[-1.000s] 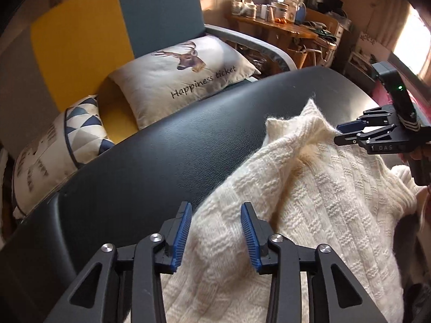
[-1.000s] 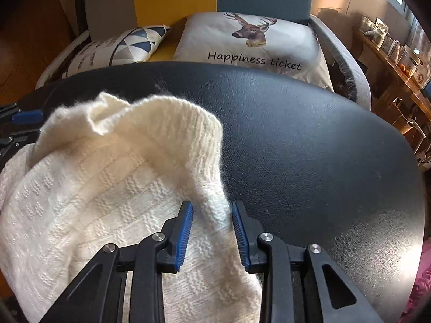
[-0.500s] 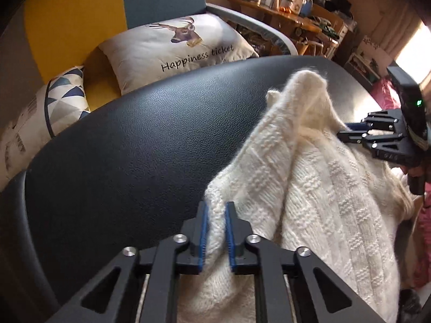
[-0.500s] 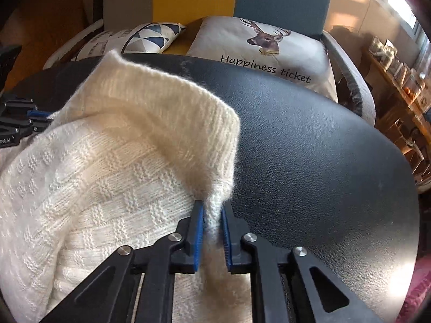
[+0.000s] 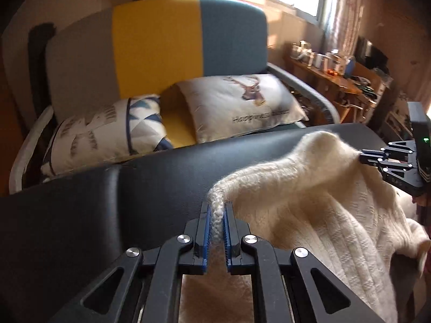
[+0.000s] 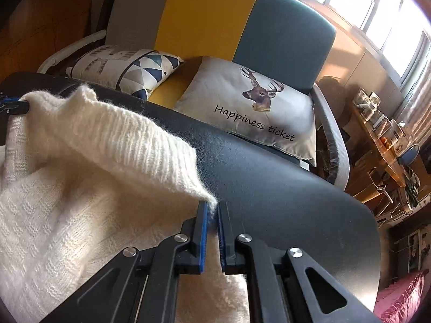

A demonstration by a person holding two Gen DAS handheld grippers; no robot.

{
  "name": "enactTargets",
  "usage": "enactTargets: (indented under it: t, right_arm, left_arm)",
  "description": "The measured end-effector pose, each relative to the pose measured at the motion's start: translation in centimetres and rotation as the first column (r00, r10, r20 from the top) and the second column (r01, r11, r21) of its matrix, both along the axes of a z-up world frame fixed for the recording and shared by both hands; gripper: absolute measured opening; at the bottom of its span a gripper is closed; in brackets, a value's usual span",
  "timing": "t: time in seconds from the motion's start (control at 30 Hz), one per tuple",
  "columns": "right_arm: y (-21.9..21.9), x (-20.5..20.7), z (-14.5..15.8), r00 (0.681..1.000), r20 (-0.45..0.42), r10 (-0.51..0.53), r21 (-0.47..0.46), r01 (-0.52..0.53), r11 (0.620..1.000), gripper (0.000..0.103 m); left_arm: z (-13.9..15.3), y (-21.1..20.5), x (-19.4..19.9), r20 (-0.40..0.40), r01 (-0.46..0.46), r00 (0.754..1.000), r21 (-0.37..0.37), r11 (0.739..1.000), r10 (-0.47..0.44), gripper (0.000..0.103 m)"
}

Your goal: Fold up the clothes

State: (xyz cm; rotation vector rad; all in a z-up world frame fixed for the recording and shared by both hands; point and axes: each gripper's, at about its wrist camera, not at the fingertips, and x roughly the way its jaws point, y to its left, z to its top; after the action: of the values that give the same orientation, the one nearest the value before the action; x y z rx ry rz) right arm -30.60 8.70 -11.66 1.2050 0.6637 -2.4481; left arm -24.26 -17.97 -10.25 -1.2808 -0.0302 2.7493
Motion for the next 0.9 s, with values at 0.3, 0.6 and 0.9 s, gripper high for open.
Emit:
enactTargets:
  t: [0.3,0.6,0.9]
  right_arm:
    - [-2.5,-4.2,-4.9,0.996,0.071,-0.045,0.048,0.042,0.998,0.013]
    - [4.7,4.4,2.6,0.988,0.146,-0.056,-0.444,0.116,0.889,0.025]
    - [11.2,18.4,-4.0,0.839,0.538,-0.085,-0.652,0.478,0.589,0.027]
  left_arm:
    - [-5.6,-0.6,-4.0,0.132,-0.054,0.989,-0.122,0.991,0.070,0.011]
    - [-0.5,-4.7,1.4,0.084,-0.169,0.984,0.166,0.972,0.156,0.012]
    - [-3.0,-9.2,16.8,0.203,-0.318,0.946,0.421,0.850,0.253,0.014]
